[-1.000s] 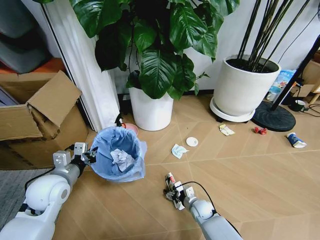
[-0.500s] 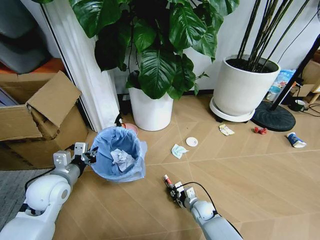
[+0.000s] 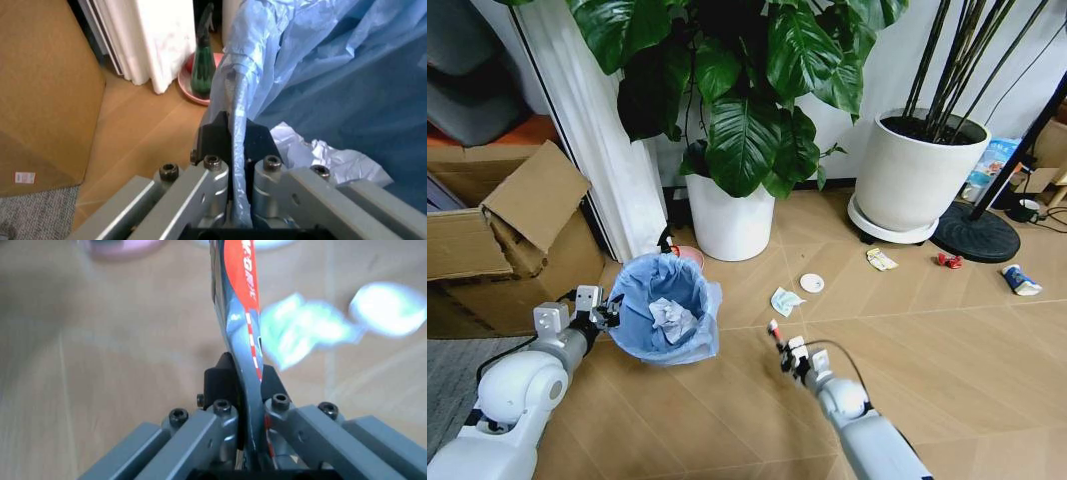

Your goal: Pick up the trash bin and place the garbage on the floor into it.

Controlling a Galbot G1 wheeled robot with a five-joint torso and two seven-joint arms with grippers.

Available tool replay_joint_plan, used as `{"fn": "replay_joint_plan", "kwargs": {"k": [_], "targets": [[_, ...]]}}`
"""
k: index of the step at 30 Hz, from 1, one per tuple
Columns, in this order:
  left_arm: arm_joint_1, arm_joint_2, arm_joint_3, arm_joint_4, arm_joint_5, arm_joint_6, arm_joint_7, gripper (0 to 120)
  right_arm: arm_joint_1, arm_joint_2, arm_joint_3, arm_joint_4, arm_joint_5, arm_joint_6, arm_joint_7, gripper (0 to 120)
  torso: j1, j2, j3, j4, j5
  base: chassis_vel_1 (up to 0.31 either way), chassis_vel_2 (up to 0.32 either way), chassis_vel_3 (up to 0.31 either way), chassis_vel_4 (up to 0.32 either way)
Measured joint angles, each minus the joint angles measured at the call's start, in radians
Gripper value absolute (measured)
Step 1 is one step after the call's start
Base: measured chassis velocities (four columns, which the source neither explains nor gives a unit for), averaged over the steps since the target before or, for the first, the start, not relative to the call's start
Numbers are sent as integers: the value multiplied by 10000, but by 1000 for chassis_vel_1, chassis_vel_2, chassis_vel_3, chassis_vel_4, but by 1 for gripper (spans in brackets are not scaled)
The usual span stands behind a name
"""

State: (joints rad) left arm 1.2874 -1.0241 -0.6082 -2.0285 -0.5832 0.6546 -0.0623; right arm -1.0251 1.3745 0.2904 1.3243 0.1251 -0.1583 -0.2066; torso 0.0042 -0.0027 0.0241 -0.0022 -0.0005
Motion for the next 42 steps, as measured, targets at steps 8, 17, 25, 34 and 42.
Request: {"fn": "replay_joint_plan", "kwargs": {"k": [8,17,25,34,42], "targets": [[-229,100,338,371,-93,168,121,0,612,-521,-111,3059,1146,-523,128,0,-2,0,-2,0,-5,0,0,0,0],[-923,423,994,826,-735,501,152,0,1499,-1139,-1056,5690,4143,-1468,318,0,-2,1,-2,-2,-6,0,0,0,0],[-1808,486,1819,1259,-1126,697,59,0,2922,-982,-2360,5954,5071,-1649,681,0,-2,1,-1,0,-5,0,0,0,0],[-2328,486,2219,1531,-1304,758,-56,0,2978,-824,-3708,5542,5167,-1675,915,0,-1,1,-1,-1,-4,0,0,0,0],[-2267,543,2040,1458,-1252,744,-55,0,2491,-817,-4148,5093,4294,-1447,903,5,-1,1,-1,0,-4,0,0,0,0]]}}
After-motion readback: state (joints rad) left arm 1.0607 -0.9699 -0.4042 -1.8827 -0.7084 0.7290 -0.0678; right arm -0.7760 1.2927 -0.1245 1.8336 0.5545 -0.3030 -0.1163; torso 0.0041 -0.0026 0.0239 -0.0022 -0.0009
